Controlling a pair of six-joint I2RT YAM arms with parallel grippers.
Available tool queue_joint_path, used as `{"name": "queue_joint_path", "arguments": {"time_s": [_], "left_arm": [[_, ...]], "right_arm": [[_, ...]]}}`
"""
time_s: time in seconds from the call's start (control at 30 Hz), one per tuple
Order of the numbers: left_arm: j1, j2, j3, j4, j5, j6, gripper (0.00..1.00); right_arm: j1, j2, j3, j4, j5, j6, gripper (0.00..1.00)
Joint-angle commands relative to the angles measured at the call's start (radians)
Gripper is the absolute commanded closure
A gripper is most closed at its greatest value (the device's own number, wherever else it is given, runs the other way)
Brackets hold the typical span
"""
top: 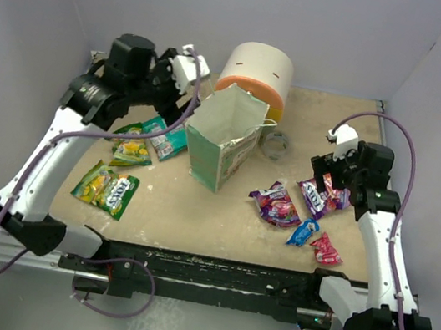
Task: Place the snacks into the paper bag
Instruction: Pick up the snack from the center of the board.
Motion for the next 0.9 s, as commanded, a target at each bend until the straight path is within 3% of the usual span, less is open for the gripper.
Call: {"name": "queue_joint_path", "arguments": {"time_s": [0.0,0.27,0.47,0.87], "left_arm": [[0.114,-0.104,-0.056,0.094,0.030,-0.130,0.14],[0.351,-0.225,-0.202,0.127,0.189,-0.241,0.12],[0.386,-0.270,-0.295,0.160,0.214,-0.229,0.10],[0.389,-0.325,-0.388,0.202,0.258,-0.201,0.08]], "right_arm": [[-0.003,-0.011,-0.005,0.047,-0.010,0.018,0.01],[-0.003,0.032,-0.004,0.054,0.086,-0.004,0.03],[-0.010,0.163,0.003,0.037,0.251,-0.015,0.05],[-0.211,0.472,0.207,-0.101,0.004,-0.140,0.17]]}}
